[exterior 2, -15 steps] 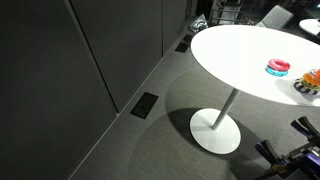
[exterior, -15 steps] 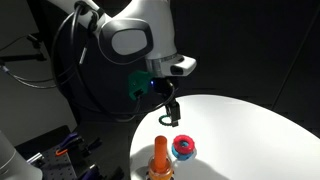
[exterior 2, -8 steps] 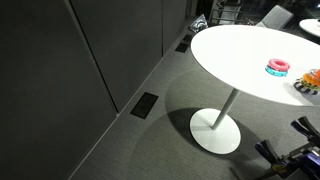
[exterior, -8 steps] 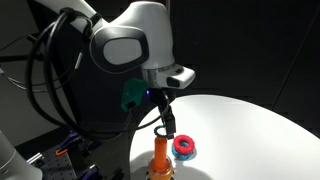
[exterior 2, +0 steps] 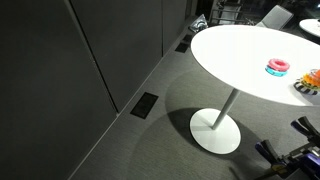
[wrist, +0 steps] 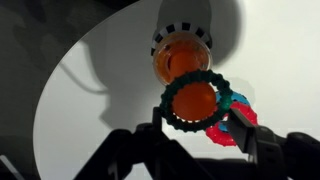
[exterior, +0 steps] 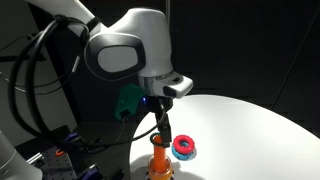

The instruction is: Pick up the green ring and put it on the ring holder

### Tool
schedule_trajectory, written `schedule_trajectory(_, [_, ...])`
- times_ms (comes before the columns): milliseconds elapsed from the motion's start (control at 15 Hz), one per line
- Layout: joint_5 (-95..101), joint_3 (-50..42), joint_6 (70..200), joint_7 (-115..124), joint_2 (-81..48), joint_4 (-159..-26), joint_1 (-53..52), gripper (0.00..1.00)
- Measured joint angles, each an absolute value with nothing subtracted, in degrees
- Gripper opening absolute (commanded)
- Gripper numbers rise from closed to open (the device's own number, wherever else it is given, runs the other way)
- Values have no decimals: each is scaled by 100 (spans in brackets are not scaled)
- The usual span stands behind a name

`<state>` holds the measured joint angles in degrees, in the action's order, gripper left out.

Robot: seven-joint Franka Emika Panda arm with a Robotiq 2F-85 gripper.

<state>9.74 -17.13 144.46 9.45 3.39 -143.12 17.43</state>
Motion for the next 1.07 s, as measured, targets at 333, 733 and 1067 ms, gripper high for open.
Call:
schedule_trajectory(333, [1160, -1747, 14847, 945, 340, -14464, 1810, 42])
schedule_trajectory(733, [1187, -1826, 15619, 945, 393, -14827, 1861, 98])
schedule_trajectory(1067, [1181, -1833, 15707, 846, 510, -15013, 1864, 100])
